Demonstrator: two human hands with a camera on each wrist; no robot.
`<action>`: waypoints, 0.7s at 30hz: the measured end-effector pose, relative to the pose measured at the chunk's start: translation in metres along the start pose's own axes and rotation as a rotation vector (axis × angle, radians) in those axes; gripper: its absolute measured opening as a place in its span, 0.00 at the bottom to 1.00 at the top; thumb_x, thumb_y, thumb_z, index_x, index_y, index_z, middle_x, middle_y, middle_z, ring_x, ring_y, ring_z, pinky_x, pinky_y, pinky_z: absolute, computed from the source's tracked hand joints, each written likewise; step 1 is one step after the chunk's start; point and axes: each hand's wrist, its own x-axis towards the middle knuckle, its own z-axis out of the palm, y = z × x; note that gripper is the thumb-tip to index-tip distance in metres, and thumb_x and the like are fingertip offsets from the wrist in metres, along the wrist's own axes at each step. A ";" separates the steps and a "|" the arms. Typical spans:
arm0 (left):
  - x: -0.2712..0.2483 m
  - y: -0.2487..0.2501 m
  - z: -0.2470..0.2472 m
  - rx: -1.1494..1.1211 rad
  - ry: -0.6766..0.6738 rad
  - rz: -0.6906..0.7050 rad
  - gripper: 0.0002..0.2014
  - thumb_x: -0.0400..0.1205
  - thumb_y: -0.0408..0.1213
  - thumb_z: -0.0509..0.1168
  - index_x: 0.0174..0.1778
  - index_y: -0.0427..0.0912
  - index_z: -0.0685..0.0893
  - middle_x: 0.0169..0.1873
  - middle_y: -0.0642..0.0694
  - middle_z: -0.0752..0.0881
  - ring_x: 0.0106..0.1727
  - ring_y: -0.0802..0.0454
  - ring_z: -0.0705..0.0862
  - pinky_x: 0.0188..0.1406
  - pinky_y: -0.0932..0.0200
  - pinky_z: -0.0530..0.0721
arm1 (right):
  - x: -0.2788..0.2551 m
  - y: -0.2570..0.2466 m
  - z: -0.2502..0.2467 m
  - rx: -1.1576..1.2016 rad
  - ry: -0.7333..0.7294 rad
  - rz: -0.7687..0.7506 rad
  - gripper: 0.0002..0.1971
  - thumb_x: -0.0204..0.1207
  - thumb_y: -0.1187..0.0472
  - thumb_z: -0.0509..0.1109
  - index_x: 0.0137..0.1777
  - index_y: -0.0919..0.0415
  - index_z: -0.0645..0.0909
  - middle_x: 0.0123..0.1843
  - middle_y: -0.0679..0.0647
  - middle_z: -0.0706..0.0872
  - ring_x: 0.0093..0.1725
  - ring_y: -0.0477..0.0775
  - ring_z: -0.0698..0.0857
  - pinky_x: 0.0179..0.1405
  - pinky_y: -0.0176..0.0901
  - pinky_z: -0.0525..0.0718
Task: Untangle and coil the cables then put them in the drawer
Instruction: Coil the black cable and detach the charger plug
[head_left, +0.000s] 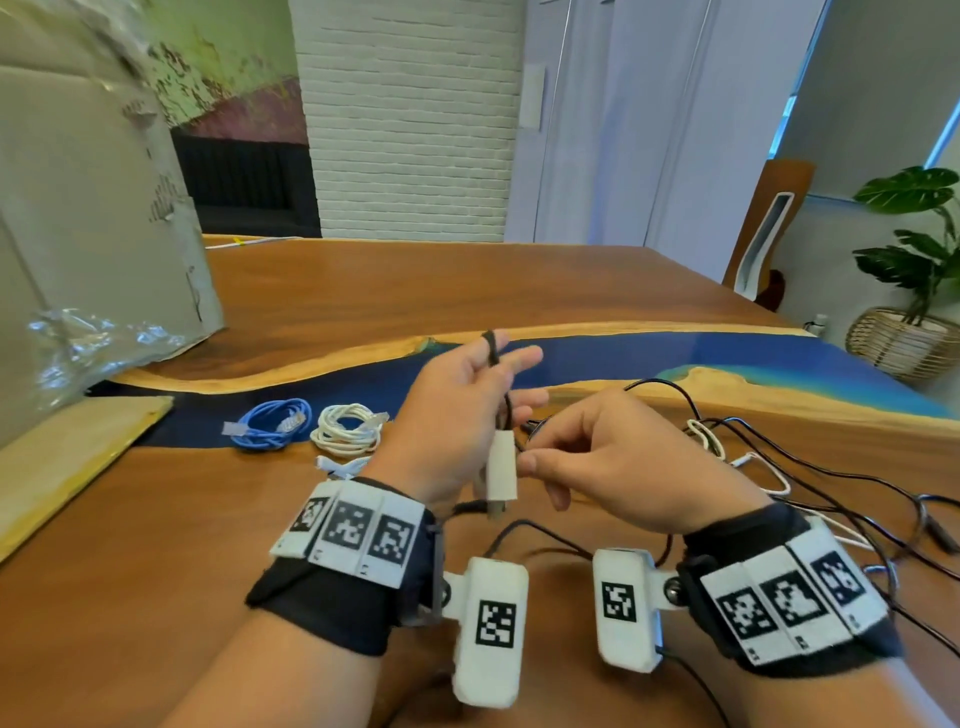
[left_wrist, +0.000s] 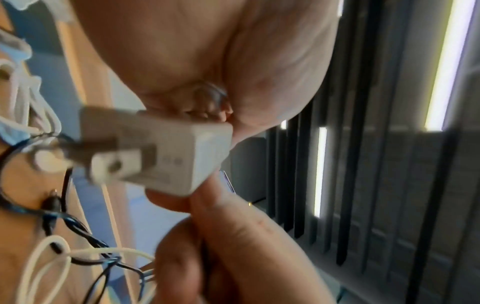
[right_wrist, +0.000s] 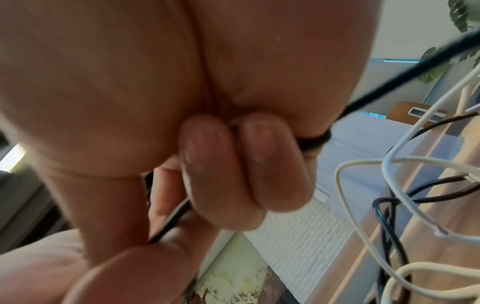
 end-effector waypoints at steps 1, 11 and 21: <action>-0.001 -0.001 0.001 0.109 -0.020 0.007 0.22 0.93 0.33 0.56 0.85 0.46 0.68 0.64 0.54 0.89 0.57 0.51 0.92 0.58 0.52 0.91 | -0.002 -0.001 -0.002 0.000 -0.032 -0.011 0.19 0.82 0.48 0.74 0.32 0.57 0.90 0.29 0.56 0.88 0.30 0.48 0.79 0.41 0.50 0.81; -0.012 0.002 0.001 0.212 -0.364 -0.071 0.23 0.93 0.38 0.53 0.43 0.36 0.91 0.22 0.45 0.63 0.20 0.47 0.67 0.27 0.55 0.68 | -0.004 0.017 -0.025 0.563 0.259 0.030 0.16 0.65 0.56 0.81 0.41 0.71 0.89 0.26 0.60 0.83 0.16 0.47 0.66 0.14 0.35 0.63; -0.007 0.010 -0.013 -0.538 -0.358 -0.147 0.20 0.88 0.40 0.55 0.60 0.32 0.88 0.22 0.54 0.63 0.17 0.60 0.65 0.21 0.65 0.62 | 0.004 0.026 -0.020 1.095 0.308 0.094 0.16 0.71 0.68 0.71 0.59 0.68 0.86 0.35 0.58 0.84 0.19 0.43 0.70 0.19 0.37 0.81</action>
